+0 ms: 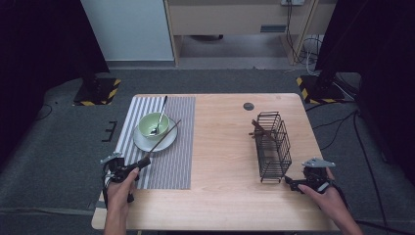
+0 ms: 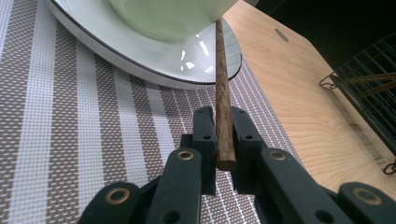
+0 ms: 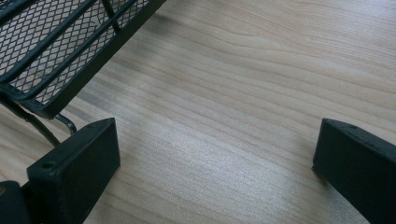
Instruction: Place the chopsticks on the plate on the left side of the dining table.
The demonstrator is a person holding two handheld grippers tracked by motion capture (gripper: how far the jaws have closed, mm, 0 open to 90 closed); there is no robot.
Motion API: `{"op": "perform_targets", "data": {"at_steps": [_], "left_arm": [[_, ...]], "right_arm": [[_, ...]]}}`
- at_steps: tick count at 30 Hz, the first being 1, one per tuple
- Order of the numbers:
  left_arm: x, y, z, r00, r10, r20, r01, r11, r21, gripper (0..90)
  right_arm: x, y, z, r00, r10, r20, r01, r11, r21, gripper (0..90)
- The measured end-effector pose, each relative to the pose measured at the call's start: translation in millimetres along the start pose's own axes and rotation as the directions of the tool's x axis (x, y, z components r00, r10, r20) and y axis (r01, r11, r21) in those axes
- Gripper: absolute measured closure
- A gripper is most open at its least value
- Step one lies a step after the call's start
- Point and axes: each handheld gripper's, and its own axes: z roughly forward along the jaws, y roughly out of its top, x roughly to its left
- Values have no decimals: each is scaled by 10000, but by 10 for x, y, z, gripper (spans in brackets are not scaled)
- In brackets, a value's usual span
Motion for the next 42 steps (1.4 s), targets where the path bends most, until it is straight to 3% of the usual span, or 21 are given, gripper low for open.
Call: {"op": "perform_targets", "data": {"at_steps": [7,26,42], "left_arm": [[37,-26,28,9998,21,-176,-14,9991,421,817],[81,-48,54,9984,26,-557,13,9977,681,801],[107,-37,58,9974,-55,-720,88,9989,457,787]], "right_arm": [[3,-2,-2,10000,11,-20,-11,10000,-4,7],[6,-3,-4,10000,13,-29,-13,10000,-3,6],[7,-4,-5,10000,17,-38,-17,10000,3,6]]}}
